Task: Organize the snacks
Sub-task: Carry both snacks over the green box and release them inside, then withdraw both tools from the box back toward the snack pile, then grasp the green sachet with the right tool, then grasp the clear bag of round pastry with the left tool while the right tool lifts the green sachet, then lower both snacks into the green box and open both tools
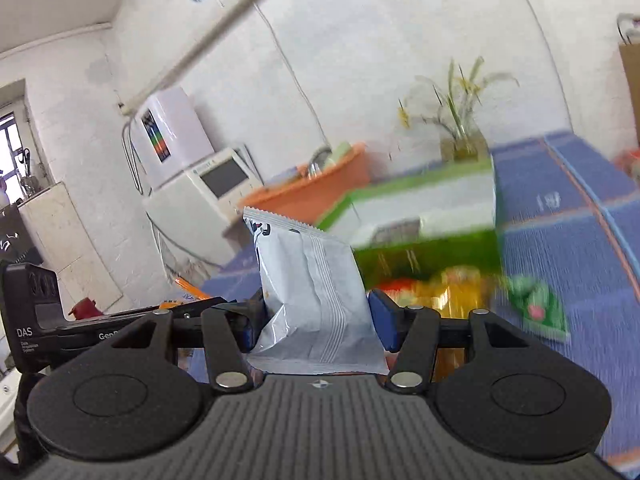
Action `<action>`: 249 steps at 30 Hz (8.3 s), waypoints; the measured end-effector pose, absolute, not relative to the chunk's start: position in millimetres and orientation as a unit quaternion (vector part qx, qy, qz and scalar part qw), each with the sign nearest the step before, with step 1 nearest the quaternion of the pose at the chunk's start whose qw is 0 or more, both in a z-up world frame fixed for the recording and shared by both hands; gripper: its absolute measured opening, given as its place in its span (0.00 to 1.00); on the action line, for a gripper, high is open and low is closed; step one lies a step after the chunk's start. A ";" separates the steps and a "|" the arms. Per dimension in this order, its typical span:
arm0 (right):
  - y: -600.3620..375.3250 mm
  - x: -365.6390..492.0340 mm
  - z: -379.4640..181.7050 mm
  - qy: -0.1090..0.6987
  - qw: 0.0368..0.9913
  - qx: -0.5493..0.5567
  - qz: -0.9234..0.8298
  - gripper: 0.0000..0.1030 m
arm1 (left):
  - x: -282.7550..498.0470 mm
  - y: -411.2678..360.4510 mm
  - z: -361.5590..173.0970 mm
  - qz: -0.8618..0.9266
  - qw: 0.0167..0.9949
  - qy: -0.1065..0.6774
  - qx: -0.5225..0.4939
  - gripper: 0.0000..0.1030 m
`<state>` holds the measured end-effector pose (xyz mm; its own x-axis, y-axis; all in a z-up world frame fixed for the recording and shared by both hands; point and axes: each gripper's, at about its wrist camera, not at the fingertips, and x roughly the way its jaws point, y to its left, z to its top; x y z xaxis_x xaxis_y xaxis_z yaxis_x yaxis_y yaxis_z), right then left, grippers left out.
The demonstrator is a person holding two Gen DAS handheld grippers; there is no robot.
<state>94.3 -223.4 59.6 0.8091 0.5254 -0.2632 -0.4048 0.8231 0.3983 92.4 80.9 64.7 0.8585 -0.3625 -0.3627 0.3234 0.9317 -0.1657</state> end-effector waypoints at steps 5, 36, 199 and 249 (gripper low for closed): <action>-232.3 122.2 98.8 0.103 0.964 0.135 0.204 0.88 | 137.0 69.6 106.5 -0.183 0.970 0.154 -0.053 0.40; -187.2 247.9 48.2 0.161 0.986 0.017 0.037 0.87 | 294.8 5.6 45.4 -0.098 0.971 0.218 -0.007 0.41; -206.8 60.4 12.9 0.249 0.948 -0.006 0.197 0.54 | 75.5 71.9 17.9 -0.142 0.947 0.286 -0.028 0.45; -193.0 264.3 25.9 0.232 0.969 0.061 0.055 0.55 | 294.4 -6.8 43.0 -0.107 0.963 0.244 0.027 0.48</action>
